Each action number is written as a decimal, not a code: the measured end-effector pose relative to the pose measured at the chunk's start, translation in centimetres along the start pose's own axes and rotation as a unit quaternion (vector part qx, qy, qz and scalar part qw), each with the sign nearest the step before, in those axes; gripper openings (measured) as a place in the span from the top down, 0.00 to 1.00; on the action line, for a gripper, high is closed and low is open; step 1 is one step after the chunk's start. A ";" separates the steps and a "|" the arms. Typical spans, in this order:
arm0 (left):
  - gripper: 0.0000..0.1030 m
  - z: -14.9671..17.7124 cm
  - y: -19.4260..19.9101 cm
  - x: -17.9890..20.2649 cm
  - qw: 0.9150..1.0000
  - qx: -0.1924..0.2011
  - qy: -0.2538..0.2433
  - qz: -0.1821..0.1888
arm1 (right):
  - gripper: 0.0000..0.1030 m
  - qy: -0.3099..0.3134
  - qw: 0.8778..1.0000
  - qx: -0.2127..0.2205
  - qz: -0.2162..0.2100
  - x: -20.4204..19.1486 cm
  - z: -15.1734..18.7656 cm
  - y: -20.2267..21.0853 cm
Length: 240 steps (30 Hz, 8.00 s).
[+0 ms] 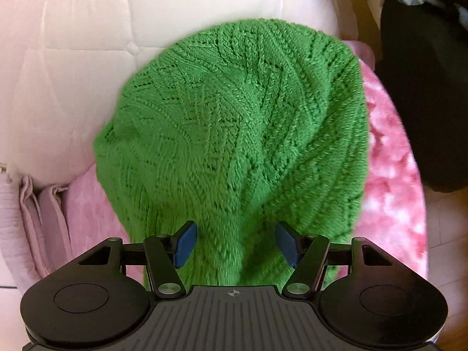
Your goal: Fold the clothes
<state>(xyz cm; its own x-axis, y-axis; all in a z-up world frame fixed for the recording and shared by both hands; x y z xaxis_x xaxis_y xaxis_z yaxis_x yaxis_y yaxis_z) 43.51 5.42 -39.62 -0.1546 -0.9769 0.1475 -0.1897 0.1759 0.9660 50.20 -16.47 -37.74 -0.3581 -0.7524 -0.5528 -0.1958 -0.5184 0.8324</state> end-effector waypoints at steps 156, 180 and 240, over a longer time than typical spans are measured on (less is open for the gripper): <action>0.79 92.3 26.8 -8.7 0.774 0.069 0.624 -0.085 | 0.96 0.669 0.722 -0.153 -0.091 -6.3 81.2 4.1; 0.79 78.7 19.9 -5.7 0.812 0.054 0.579 -0.042 | 0.61 0.592 0.772 -0.113 0.202 3.2 57.6 1.8; 0.79 68.6 19.5 -21.3 0.843 0.095 0.526 -0.061 | 1.00 0.600 0.794 -0.014 -0.098 -17.3 52.9 -1.2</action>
<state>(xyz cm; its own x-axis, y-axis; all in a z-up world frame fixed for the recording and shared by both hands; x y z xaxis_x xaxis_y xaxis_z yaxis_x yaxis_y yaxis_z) -23.39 37.93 -38.53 0.8041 -0.5377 0.2535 -0.3096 -0.0147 0.9508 8.31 18.63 -27.15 0.8071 -0.4932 -0.3245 -0.1134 -0.6689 0.7346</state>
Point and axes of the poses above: each gripper's, at about its wrist camera, not at the fingertips, and y roughly against the way its jaws point, x to its right, z to its underside, the point moved 5 cm from there along -y, roughly the way its jaws point, and after that the axes turned 11 degrees about -x, right-handed, at the moved point
